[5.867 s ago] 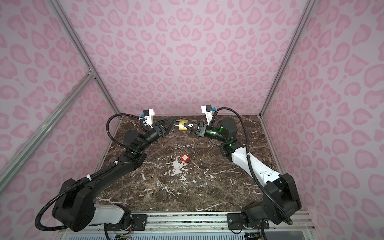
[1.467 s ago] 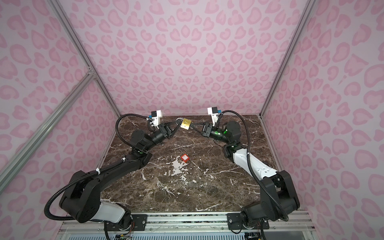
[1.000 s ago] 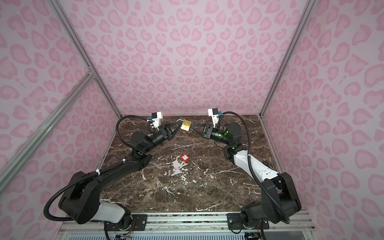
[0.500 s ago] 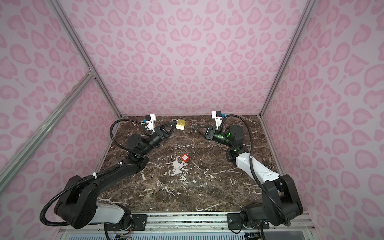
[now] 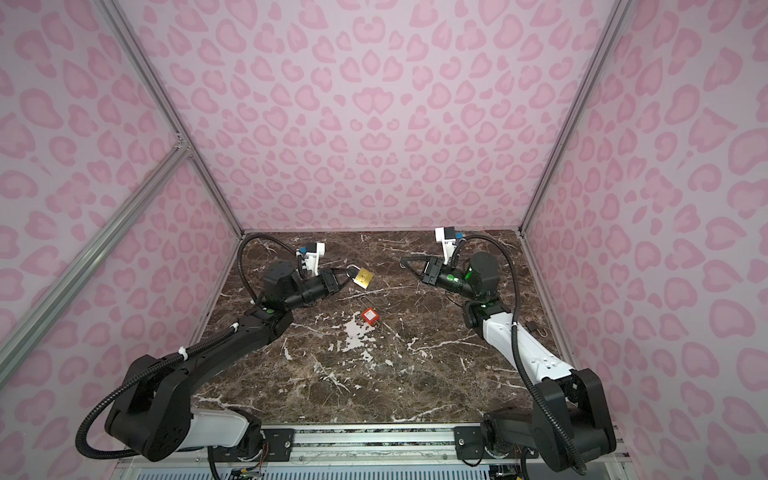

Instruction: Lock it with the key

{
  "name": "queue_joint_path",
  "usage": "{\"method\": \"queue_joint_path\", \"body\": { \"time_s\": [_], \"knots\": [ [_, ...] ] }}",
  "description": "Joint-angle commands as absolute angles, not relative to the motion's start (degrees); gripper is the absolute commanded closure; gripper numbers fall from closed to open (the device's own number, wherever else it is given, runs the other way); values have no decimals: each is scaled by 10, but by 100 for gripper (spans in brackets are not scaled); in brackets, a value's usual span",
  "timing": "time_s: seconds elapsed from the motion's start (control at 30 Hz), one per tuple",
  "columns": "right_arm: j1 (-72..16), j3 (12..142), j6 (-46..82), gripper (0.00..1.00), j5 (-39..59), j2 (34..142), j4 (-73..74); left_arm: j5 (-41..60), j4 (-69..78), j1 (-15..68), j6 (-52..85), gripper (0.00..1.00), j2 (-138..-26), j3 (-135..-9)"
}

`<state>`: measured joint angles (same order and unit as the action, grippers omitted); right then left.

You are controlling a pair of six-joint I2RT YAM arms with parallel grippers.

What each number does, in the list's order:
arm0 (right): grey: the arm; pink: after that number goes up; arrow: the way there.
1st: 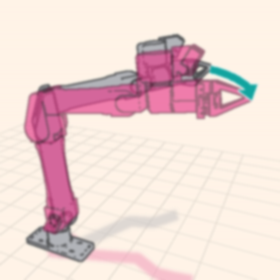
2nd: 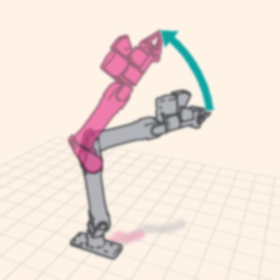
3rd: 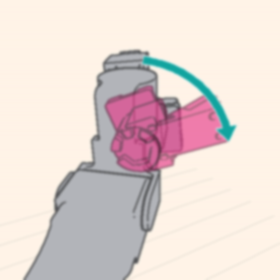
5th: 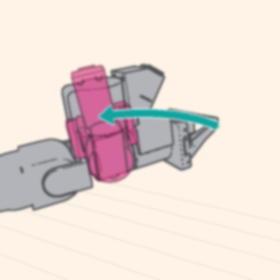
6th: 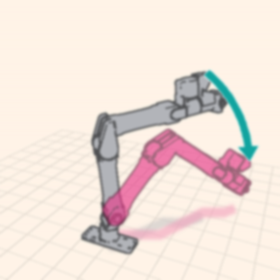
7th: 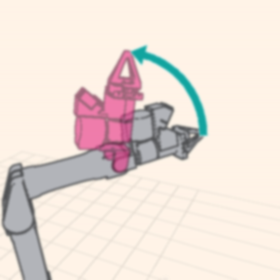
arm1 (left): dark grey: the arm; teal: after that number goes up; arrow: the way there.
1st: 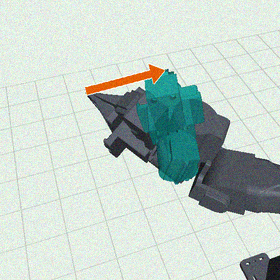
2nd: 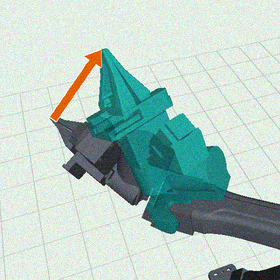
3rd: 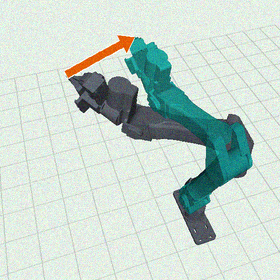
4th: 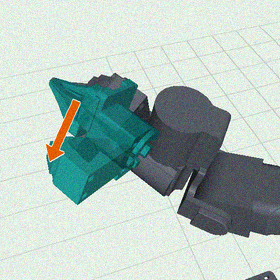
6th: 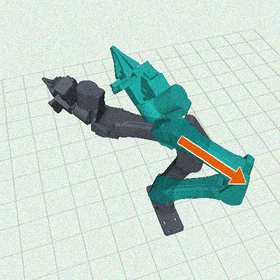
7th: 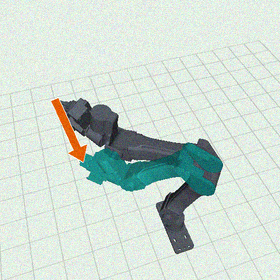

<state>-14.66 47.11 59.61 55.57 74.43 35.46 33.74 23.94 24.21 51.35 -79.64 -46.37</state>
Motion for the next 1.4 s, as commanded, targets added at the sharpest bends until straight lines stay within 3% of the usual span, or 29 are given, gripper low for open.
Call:
{"method": "queue_joint_path", "body": {
  "time_s": [0.0,0.43,0.97,1.37],
  "knots": [
    [-145,467,560,100,568,740,309,363,84,249,379,97,-805,-476],
    [-145,432,513,100,552,700,229,425,-98,296,200,98,-943,-526],
    [-145,424,497,100,543,687,198,433,-96,312,156,98,-1023,-538],
    [-144,414,497,100,538,676,189,431,-94,312,150,71,-1048,-548]
  ]
}}
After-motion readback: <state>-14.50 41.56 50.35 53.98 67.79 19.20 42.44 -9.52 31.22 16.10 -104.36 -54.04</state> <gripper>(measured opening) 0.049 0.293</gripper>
